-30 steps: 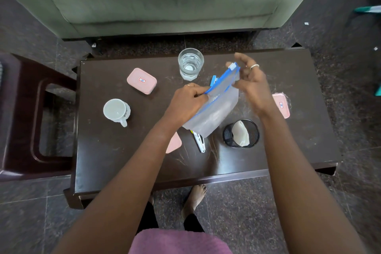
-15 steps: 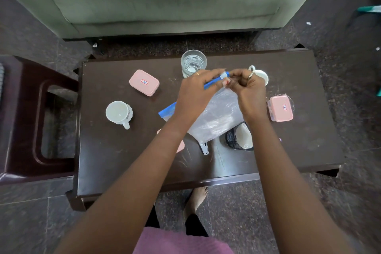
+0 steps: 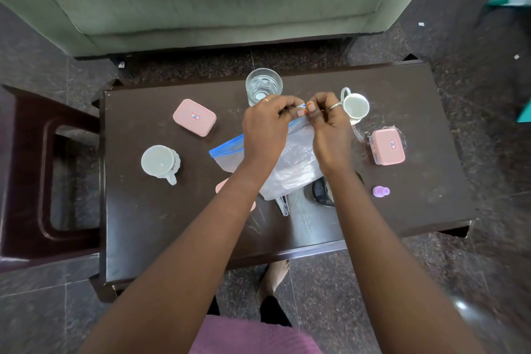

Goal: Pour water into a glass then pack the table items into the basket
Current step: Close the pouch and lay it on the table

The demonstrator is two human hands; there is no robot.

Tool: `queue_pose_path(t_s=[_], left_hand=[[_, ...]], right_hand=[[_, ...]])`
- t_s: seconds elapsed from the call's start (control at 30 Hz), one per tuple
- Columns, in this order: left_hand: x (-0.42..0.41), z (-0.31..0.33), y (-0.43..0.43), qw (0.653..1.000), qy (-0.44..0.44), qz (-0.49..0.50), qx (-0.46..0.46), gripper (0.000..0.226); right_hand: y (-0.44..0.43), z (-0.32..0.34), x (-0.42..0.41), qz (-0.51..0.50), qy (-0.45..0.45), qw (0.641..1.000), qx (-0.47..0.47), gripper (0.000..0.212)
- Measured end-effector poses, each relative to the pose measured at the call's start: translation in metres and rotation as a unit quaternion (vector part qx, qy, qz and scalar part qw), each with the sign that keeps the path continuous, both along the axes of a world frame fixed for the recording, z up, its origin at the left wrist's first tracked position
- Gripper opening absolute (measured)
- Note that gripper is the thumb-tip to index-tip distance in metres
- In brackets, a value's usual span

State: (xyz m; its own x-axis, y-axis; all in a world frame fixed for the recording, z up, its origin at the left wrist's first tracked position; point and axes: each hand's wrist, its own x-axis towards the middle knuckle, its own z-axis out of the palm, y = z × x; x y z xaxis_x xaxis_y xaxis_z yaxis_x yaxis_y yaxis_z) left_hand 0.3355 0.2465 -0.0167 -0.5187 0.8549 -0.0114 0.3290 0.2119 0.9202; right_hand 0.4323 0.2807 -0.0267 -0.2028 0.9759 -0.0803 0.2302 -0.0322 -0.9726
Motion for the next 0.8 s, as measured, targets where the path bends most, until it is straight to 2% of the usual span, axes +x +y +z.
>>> queue_pose_path(t_s=[0.1, 0.23, 0.4, 0.5, 0.7, 0.8], left_hand=[[0.002, -0.001, 0.001, 0.998, 0.055, 0.002, -0.013, 0.010], [-0.002, -0.002, -0.001, 0.993, 0.120, 0.001, -0.022, 0.011], [-0.023, -0.008, -0.010, 0.988, 0.154, -0.008, -0.022, 0.011], [-0.042, -0.012, -0.015, 0.987, 0.157, 0.001, -0.035, 0.013], [-0.071, -0.018, -0.024, 0.986, 0.148, 0.070, -0.021, 0.012], [-0.072, -0.025, -0.023, 0.989, 0.096, 0.112, -0.010, 0.023]], right_hand=[[-0.002, -0.002, -0.013, -0.068, -0.052, 0.996, 0.031, 0.034], [-0.002, -0.005, -0.023, -0.105, -0.107, 0.987, 0.055, 0.027], [0.011, 0.000, -0.024, -0.178, -0.115, 0.975, 0.063, 0.032], [0.021, 0.004, -0.022, -0.224, -0.102, 0.967, 0.069, 0.028], [0.029, 0.011, -0.024, -0.268, -0.101, 0.957, 0.056, 0.041], [0.016, 0.021, -0.035, -0.261, -0.094, 0.957, 0.080, 0.028]])
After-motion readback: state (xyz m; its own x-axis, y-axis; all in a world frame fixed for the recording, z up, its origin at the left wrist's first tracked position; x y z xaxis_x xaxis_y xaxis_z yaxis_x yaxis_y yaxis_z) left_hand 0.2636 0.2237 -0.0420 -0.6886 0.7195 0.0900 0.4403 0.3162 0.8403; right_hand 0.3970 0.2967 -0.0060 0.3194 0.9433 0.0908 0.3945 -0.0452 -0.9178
